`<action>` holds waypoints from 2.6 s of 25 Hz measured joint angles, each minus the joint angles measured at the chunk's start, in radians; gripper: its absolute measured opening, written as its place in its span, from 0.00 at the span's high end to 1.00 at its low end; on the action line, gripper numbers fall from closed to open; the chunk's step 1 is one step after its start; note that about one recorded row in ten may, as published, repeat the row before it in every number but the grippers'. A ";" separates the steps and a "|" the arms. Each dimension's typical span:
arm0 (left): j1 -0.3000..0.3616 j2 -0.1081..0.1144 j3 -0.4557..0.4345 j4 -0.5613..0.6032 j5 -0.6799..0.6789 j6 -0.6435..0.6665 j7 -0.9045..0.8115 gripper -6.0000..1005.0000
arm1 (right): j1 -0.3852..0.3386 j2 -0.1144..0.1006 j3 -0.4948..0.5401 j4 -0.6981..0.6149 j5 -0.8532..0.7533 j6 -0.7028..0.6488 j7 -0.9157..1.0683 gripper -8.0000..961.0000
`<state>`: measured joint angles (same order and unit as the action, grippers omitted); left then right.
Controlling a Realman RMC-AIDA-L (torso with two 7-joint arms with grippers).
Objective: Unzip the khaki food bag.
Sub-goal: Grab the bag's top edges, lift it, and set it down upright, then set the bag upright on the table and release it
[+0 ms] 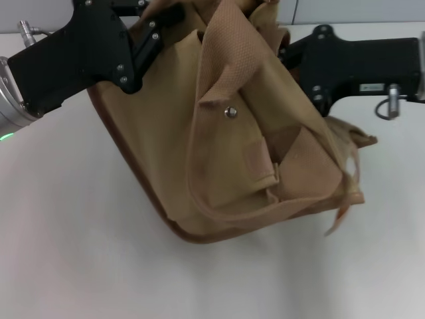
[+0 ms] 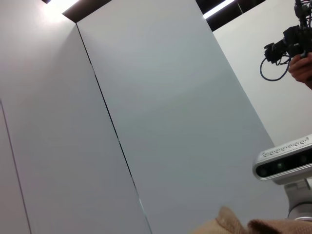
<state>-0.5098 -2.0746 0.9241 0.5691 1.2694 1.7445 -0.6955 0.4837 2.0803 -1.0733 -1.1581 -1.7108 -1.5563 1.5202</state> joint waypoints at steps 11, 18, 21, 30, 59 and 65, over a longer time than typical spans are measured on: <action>-0.004 -0.002 0.000 -0.012 -0.031 -0.024 0.023 0.92 | -0.038 -0.005 0.193 -0.008 -0.007 -0.200 0.006 0.99; -0.004 -0.001 0.000 -0.014 -0.041 -0.032 0.025 0.92 | -0.057 -0.006 0.258 -0.010 -0.052 -0.270 0.011 0.98; -0.005 -0.001 0.000 -0.017 -0.049 -0.034 0.025 0.92 | -0.068 -0.005 0.265 -0.016 -0.081 -0.309 0.013 0.98; -0.003 0.001 0.001 -0.025 -0.076 -0.036 0.025 0.92 | -0.091 0.000 0.268 -0.033 -0.153 -0.346 0.041 0.98; -0.031 -0.004 0.010 -0.092 -0.135 -0.037 0.029 0.92 | -0.118 0.001 0.559 -0.017 -0.104 -0.452 0.068 0.97; -0.041 -0.004 0.012 -0.111 -0.143 -0.030 0.036 0.91 | -0.156 -0.003 0.663 0.006 -0.098 -0.385 -0.015 0.80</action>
<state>-0.5505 -2.0786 0.9356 0.4584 1.1264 1.7142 -0.6598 0.3282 2.0768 -0.4101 -1.1520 -1.8088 -1.9417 1.5048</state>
